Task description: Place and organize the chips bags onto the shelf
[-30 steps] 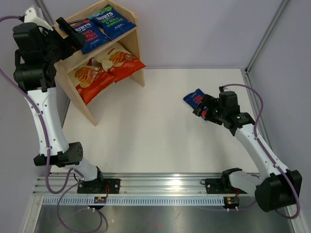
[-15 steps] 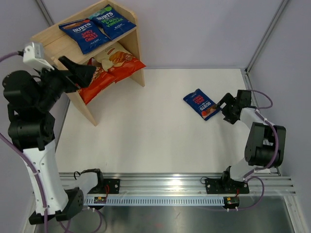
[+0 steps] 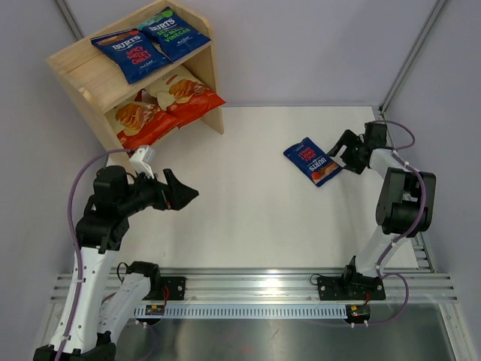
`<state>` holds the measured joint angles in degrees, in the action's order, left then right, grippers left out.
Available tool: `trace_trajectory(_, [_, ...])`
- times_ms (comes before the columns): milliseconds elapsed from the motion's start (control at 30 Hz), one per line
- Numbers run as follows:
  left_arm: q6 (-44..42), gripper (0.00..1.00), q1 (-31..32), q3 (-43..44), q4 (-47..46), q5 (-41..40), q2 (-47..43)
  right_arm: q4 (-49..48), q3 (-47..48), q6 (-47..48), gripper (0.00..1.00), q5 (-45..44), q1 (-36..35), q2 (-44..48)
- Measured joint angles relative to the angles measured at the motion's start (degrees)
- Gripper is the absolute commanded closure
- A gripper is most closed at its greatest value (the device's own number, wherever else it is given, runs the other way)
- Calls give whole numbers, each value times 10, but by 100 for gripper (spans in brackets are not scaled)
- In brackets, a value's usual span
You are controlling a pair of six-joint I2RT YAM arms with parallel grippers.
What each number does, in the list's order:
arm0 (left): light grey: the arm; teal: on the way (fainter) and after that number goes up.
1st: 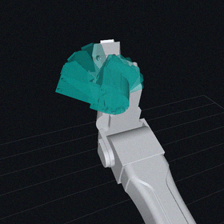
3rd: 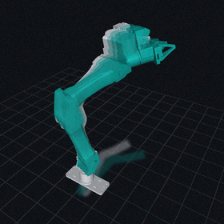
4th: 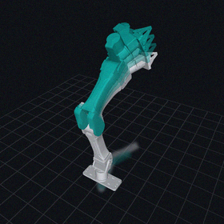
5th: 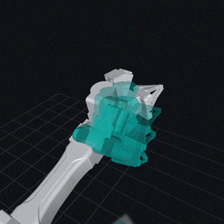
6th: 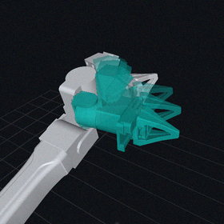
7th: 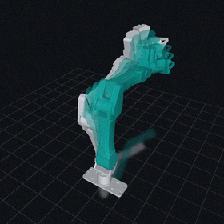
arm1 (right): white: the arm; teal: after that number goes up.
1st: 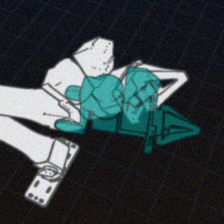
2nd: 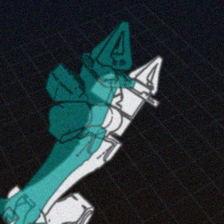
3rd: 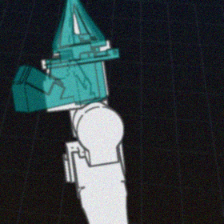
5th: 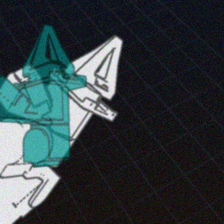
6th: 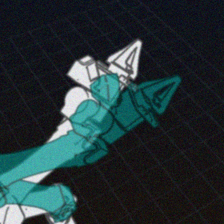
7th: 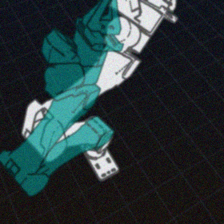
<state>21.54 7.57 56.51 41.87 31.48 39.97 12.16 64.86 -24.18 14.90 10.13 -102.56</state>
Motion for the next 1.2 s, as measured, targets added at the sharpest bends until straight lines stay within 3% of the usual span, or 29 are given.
trace_trajectory(167, [-9,1,14,-92,-30,49,-14,40,138,83,9,68,0,-102])
trace_trajectory(367, [-27,1,34,-103,-43,64,-33,61,187,160,9,113,-8,-174])
trace_trajectory(567, [-33,1,46,-119,-60,64,-63,130,280,244,14,128,-29,-230])
trace_trajectory(600, [-33,1,46,-121,-60,64,-61,138,291,252,27,132,-32,-237])
trace_trajectory(867, [-34,1,48,-130,-61,64,-57,226,342,300,46,126,-63,-265])
trace_trajectory(1033, [-34,1,49,-130,-70,64,-57,251,336,299,72,106,-71,-262])
trace_trajectory(1067, [-33,1,49,-130,-71,64,-56,251,330,297,81,101,-72,-259])
trace_trajectory(1167, [-33,1,49,-130,-73,63,-52,249,308,284,92,97,-78,-248])
trace_trajectory(1200, [-33,1,49,-130,-73,63,-50,246,298,277,100,96,-80,-243])
